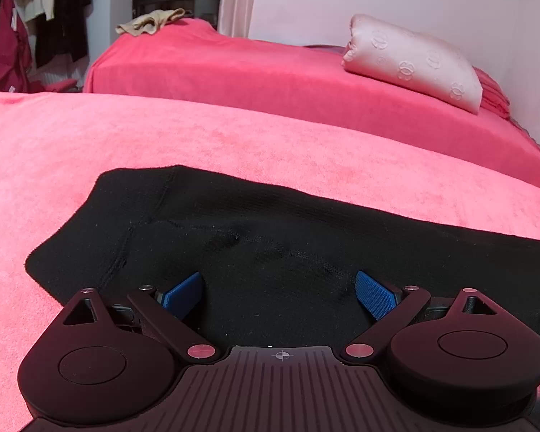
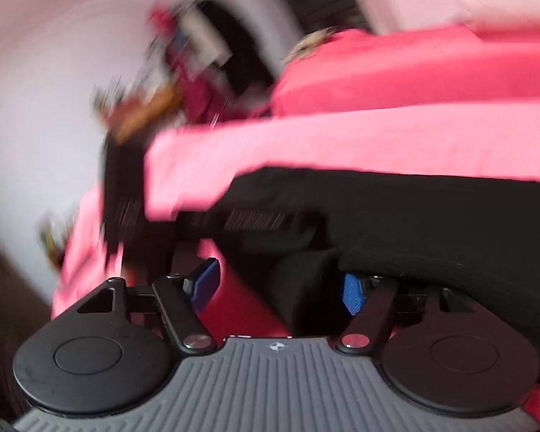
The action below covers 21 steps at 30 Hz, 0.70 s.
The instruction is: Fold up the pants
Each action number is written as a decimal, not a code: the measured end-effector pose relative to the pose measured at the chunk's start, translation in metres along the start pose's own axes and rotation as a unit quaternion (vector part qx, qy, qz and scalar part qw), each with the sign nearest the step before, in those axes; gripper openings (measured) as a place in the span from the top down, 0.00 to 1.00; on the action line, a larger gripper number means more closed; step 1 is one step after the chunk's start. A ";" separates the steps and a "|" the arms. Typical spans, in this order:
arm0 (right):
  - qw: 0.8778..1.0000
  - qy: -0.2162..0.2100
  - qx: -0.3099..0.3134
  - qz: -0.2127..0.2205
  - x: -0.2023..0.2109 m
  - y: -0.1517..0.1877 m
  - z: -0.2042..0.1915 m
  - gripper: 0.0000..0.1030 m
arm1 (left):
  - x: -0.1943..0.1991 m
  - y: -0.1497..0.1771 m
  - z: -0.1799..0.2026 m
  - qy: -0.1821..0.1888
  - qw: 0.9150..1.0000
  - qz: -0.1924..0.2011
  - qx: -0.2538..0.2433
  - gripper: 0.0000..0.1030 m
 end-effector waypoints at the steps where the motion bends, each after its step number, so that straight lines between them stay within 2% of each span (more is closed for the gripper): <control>1: 1.000 -0.010 -0.023 -0.009 0.000 0.001 0.003 0.30 | -0.001 0.000 -0.001 0.004 1.000 -0.002 0.004 0.00; 2: 0.998 -0.042 -0.029 -0.037 -0.004 0.012 -0.005 0.30 | -0.001 -0.001 -0.001 0.006 1.000 -0.002 0.006 0.00; 3: 0.992 -0.083 -0.033 -0.092 -0.008 0.034 -0.020 0.26 | -0.001 -0.001 -0.002 0.004 1.000 -0.001 0.005 0.00; 4: 0.990 -0.085 -0.011 -0.110 -0.007 0.048 -0.028 0.27 | -0.001 -0.001 -0.001 0.004 1.000 -0.001 0.004 0.00; 6: 0.990 -0.075 0.075 -0.098 0.003 0.058 -0.041 0.27 | 0.000 -0.001 -0.001 0.004 1.000 0.000 0.002 0.00; 8: 0.993 -0.068 0.039 -0.093 0.007 0.051 -0.033 0.27 | -0.001 0.000 0.000 0.002 1.000 0.000 -0.001 0.00; 9: 0.994 -0.055 0.013 -0.099 0.011 0.049 -0.024 0.32 | -0.001 0.000 -0.001 0.003 1.000 -0.001 -0.001 0.00; 11: 0.995 -0.049 0.005 -0.091 0.022 0.034 -0.017 0.34 | 0.000 -0.001 -0.001 0.004 1.000 -0.001 0.003 0.00; 14: 0.998 -0.049 0.027 -0.033 0.053 0.008 -0.011 0.27 | -0.001 -0.001 -0.002 0.000 1.000 0.000 0.004 0.00; 16: 0.999 -0.039 0.002 0.015 0.075 -0.011 0.005 0.20 | 0.000 -0.001 -0.001 -0.008 1.000 0.003 -0.003 0.00; 18: 0.998 0.007 -0.025 0.059 0.084 -0.028 0.037 0.20 | 0.001 -0.001 -0.001 -0.020 1.000 0.008 -0.014 0.00; 20: 0.992 0.090 -0.033 0.082 0.092 -0.040 0.085 0.22 | 0.001 -0.002 -0.004 -0.030 0.999 0.011 -0.018 0.00; 21: 0.983 0.156 -0.043 0.089 0.097 -0.044 0.116 0.49 | 0.001 -0.002 -0.007 -0.034 0.999 0.011 -0.014 0.00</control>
Point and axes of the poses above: each gripper's, at about its wrist camera, not at the fingertips, and x roughly against the way its jaws point, z to its right, y to its underside, the point moved 10 cm from there along -x, roughly the way its jaws point, and after that the axes turned 9 degrees about z, right-handed, at the moved point
